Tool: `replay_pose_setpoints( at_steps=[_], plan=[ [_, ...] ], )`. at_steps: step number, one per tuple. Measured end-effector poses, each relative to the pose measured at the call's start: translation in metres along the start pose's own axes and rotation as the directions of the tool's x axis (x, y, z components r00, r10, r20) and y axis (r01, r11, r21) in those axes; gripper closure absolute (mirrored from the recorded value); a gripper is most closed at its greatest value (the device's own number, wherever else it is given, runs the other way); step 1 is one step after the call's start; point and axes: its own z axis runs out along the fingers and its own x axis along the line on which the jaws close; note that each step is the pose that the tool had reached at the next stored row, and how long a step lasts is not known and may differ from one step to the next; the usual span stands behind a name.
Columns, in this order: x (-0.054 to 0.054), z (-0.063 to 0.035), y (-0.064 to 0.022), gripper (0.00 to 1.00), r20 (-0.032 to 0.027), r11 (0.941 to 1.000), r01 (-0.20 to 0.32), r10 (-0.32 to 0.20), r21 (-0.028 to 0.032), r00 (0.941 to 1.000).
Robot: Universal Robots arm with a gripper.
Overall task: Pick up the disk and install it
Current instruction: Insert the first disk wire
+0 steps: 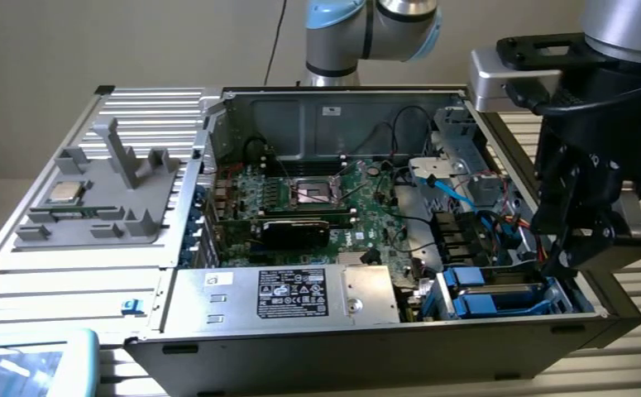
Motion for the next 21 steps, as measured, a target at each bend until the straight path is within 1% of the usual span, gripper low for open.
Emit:
replay_pose_setpoints(
  at_steps=[2, 5, 6, 9, 11, 13, 15, 18, 19, 21],
  plan=[
    [0.000, 0.0004, 0.0000, 0.50, 0.0070, 0.9993, 0.036, -0.036, 0.0013, 0.9993],
    [0.000, 0.0008, -0.0001, 0.50, 0.0171, 0.9963, 0.086, -0.086, 0.0033, 0.9962],
    [0.000, 0.0008, -0.0003, 0.50, 0.0215, 0.9953, 0.097, -0.097, 0.0035, 0.9951],
    [0.000, 0.0010, -0.0014, 0.50, 0.0392, 0.9922, 0.125, -0.125, 0.0036, 0.9914],
    [-0.001, 0.0018, -0.0015, 0.50, 0.0478, 0.9887, 0.150, -0.150, 0.0045, 0.9875],
    [-0.001, 0.0042, -0.0012, 0.50, 0.0529, 0.9831, 0.183, -0.183, 0.0039, 0.9817],
    [-0.001, 0.0065, -0.0008, 0.50, 0.0582, 0.9759, 0.218, -0.218, 0.0022, 0.9742],
    [-0.001, 0.0100, -0.0002, 0.50, 0.0664, 0.9629, 0.270, -0.269, -0.0003, 0.9608],
    [-0.001, 0.0109, -0.0002, 0.50, 0.0680, 0.9597, 0.281, -0.280, -0.0037, 0.9576],
    [0.002, 0.0124, -0.0024, 0.50, 0.0693, 0.9588, 0.284, -0.282, -0.0138, 0.9568]
  ],
)
